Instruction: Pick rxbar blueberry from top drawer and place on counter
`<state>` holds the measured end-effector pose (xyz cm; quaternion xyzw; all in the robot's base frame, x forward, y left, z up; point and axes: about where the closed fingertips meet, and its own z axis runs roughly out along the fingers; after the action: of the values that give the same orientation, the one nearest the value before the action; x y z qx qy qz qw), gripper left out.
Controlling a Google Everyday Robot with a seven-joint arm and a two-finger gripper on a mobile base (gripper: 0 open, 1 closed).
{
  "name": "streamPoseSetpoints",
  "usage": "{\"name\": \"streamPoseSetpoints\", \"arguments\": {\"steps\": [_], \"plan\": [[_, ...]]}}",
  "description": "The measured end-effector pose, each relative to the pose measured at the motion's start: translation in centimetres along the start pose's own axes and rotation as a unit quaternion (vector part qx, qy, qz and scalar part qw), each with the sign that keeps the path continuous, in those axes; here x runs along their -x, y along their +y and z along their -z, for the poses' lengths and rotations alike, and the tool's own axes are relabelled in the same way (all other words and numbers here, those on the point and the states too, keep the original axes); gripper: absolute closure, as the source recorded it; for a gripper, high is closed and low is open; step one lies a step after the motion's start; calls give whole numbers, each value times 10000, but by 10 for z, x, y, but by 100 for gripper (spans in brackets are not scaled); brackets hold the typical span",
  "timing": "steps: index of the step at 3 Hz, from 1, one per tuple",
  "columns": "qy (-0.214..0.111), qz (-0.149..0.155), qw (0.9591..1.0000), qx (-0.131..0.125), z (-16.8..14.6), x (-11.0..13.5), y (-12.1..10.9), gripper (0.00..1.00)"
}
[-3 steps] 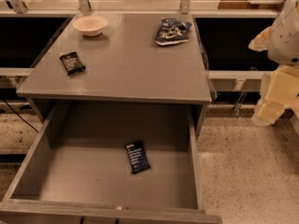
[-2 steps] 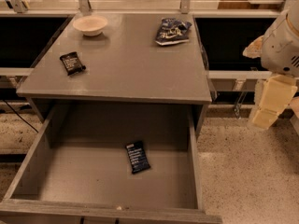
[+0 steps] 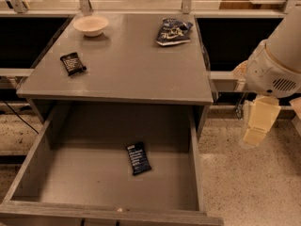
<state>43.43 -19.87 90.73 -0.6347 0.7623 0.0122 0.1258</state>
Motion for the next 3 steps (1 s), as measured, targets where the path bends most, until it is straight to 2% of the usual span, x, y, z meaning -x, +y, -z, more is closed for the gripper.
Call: {"name": "streamPoseSetpoints", "arguments": {"steps": [1,2,3], "plan": [[-32,153,9997,213,-18,3,4,0],[-50,160,9996,206,-19,4,2,0],[-316,499,9982,78,-11,36,9,0]]}}
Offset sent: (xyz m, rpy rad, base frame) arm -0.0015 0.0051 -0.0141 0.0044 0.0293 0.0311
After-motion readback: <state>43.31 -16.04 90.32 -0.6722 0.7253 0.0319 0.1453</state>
